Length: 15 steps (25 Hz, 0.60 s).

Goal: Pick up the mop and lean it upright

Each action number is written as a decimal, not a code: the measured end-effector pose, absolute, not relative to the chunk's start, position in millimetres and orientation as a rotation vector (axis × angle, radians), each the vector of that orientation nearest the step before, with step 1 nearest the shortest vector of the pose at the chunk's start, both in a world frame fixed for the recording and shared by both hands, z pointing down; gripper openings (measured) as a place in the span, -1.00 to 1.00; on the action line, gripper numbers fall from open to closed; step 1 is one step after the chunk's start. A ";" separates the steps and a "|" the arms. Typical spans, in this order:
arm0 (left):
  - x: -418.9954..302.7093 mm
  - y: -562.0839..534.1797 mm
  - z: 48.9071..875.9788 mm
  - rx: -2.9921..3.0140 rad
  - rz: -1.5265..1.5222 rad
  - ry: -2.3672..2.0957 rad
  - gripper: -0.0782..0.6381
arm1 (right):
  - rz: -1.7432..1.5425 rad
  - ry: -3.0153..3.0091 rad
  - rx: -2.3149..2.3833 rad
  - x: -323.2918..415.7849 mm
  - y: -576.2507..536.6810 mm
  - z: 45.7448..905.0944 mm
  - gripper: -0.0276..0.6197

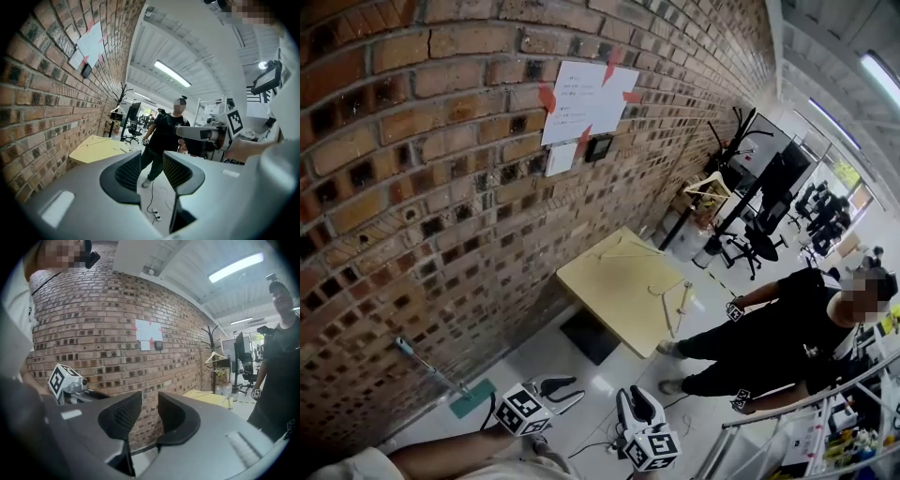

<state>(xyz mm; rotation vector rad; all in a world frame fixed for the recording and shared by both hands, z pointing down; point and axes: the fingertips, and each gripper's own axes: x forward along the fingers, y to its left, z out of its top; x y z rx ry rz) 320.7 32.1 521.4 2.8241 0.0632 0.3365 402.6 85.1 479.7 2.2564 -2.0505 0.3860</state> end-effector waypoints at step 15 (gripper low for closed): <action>281.9 25.0 508.2 2.863 0.317 -0.033 -0.34 | 0.361 -2.153 2.161 354.9 71.3 473.9 -0.57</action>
